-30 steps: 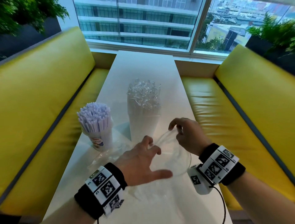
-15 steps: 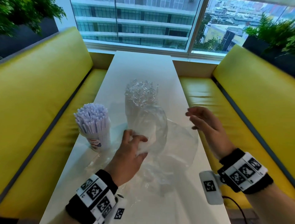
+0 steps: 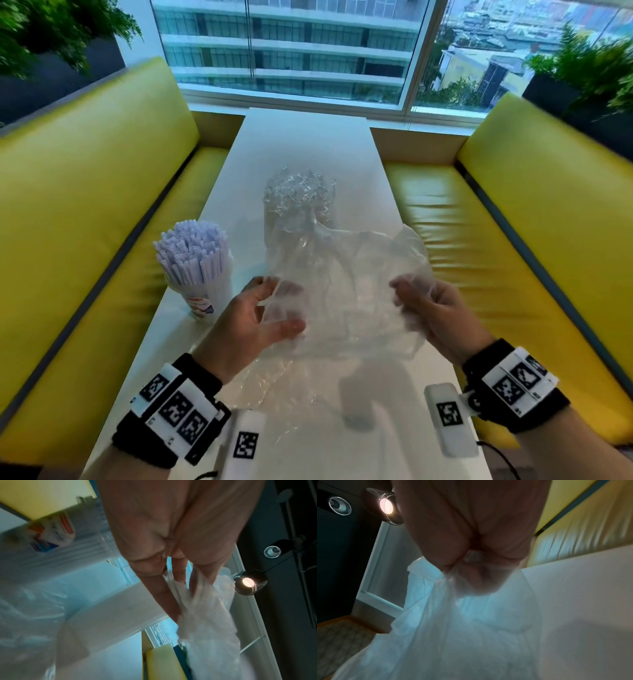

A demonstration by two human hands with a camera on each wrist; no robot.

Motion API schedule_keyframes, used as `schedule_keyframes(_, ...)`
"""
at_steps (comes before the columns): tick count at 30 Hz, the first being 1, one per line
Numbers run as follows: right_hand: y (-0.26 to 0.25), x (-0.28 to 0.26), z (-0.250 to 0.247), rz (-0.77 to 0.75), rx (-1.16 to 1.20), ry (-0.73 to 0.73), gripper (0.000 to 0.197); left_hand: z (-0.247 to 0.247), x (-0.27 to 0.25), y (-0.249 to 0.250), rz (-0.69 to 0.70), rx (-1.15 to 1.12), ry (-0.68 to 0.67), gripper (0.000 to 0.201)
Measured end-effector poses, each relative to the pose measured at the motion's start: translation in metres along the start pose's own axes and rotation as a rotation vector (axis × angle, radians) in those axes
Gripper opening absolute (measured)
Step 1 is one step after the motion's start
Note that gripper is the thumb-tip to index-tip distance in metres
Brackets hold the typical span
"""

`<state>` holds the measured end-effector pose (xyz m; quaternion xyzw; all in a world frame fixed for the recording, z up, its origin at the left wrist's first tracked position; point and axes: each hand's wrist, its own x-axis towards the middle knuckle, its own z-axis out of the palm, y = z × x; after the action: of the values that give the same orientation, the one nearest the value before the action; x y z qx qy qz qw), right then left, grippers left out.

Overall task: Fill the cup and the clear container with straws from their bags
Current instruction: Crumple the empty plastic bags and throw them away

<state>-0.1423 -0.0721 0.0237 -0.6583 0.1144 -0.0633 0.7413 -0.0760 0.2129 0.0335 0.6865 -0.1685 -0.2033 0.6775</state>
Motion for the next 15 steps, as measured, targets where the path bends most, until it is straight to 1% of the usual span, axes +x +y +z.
schedule_keyframes(2, -0.004, 0.004, -0.013, -0.033, -0.054, 0.027, 0.065, -0.007, -0.004, 0.002, -0.031, -0.062, 0.000, 0.039)
schedule_keyframes(3, -0.007, 0.006, -0.019, -0.035, -0.087, 0.031, 0.073, -0.010, -0.006, 0.002, -0.048, -0.086, -0.003, 0.038)
schedule_keyframes(4, -0.008, 0.007, -0.026, -0.027, -0.115, 0.036, 0.075, -0.014, -0.007, 0.003, -0.062, -0.120, -0.006, 0.037)
schedule_keyframes(7, -0.010, 0.009, -0.040, 0.017, -0.118, 0.035, 0.075, -0.022, -0.010, 0.004, -0.041, -0.215, -0.033, 0.034)
schedule_keyframes(8, -0.009, 0.011, -0.044, 0.032, -0.108, 0.042, 0.074, -0.024, -0.011, 0.006, -0.024, -0.204, -0.073, 0.035)
schedule_keyframes(10, -0.009, 0.013, -0.046, 0.059, -0.121, 0.057, 0.071, -0.023, -0.014, 0.011, -0.001, -0.070, -0.189, 0.036)
schedule_keyframes(12, -0.013, 0.014, -0.044, 0.084, -0.136, 0.058, 0.069, -0.020, -0.015, 0.014, 0.012, 0.104, -0.330, 0.046)
schedule_keyframes(14, -0.023, 0.010, -0.035, 0.078, -0.139, 0.075, 0.053, -0.014, -0.013, 0.016, -0.046, 0.171, -0.468, 0.060)
schedule_keyframes(15, -0.026, 0.009, -0.032, 0.067, -0.134, 0.079, 0.049, -0.011, -0.012, 0.016, -0.068, 0.198, -0.520, 0.071)
